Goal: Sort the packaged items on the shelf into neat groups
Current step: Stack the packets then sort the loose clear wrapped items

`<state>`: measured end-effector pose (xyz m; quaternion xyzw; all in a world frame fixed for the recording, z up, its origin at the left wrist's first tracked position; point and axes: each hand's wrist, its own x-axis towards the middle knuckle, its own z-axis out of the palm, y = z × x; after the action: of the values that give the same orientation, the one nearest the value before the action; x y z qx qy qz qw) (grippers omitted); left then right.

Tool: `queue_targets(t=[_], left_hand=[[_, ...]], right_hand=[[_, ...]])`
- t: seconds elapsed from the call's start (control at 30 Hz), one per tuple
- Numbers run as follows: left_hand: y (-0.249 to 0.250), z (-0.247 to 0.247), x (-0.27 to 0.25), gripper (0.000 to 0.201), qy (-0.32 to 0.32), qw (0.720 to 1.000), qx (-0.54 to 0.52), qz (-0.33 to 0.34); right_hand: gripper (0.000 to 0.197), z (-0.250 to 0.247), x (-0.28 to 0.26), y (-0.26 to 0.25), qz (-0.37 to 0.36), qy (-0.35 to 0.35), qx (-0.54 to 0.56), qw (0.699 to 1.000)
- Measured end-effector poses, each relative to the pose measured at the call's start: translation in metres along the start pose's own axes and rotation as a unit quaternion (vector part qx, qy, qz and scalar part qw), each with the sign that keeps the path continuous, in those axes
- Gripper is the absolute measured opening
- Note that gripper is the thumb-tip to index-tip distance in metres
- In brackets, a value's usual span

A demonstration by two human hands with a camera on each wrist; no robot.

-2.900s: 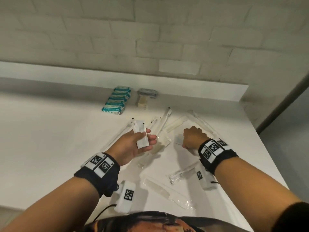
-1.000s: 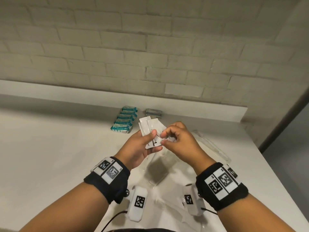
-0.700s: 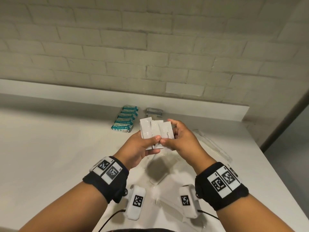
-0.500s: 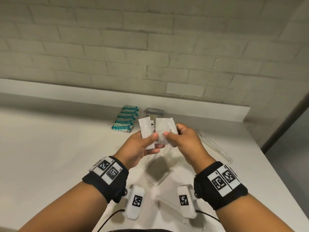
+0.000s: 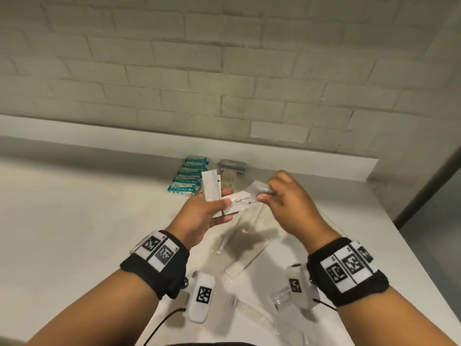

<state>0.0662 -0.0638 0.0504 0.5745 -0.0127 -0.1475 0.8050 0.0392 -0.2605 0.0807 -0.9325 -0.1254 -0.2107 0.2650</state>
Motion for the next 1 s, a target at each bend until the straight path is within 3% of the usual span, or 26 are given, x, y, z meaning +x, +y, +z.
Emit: queue_targets(t=[0.17, 0.23, 0.3, 0.4, 0.47, 0.67, 0.83, 0.93, 1.0], left_hand=[[0.002, 0.006, -0.004, 0.02, -0.066, 0.996, 0.055, -0.011], [0.004, 0.01, -0.005, 0.021, -0.093, 0.994, 0.049, -0.017], [0.006, 0.011, -0.005, 0.022, -0.093, 0.995, 0.021, -0.04], [0.008, 0.006, -0.007, 0.029, -0.092, 0.993, -0.035, -0.071], [0.009, 0.003, -0.008, 0.026, -0.094, 0.994, -0.021, -0.057], [0.007, 0.007, -0.007, 0.028, -0.057, 0.997, -0.056, -0.011], [0.009, 0.012, -0.007, 0.011, -0.075, 0.994, -0.054, -0.052], [0.008, 0.014, -0.009, 0.012, -0.108, 0.99, -0.015, -0.084], [0.005, 0.015, -0.007, 0.007, -0.106, 0.989, 0.007, -0.102]], right_hand=[[0.012, -0.015, 0.01, -0.016, 0.002, -0.171, -0.013, 0.985], [0.029, -0.007, 0.008, -0.022, 0.068, -0.204, 0.027, 0.976], [0.043, 0.003, 0.005, -0.016, 0.137, -0.197, 0.075, 0.968], [0.017, 0.01, 0.002, -0.003, 0.2, -0.156, 0.156, 0.955], [0.011, 0.01, 0.001, 0.001, 0.226, -0.119, 0.257, 0.932], [0.024, 0.012, 0.005, -0.005, 0.234, -0.064, 0.554, 0.796], [0.042, 0.014, 0.001, -0.007, 0.167, -0.145, 0.658, 0.72], [0.061, 0.015, 0.002, -0.006, 0.139, -0.193, 0.659, 0.714], [0.054, 0.017, 0.003, -0.003, 0.137, -0.183, 0.634, 0.739]])
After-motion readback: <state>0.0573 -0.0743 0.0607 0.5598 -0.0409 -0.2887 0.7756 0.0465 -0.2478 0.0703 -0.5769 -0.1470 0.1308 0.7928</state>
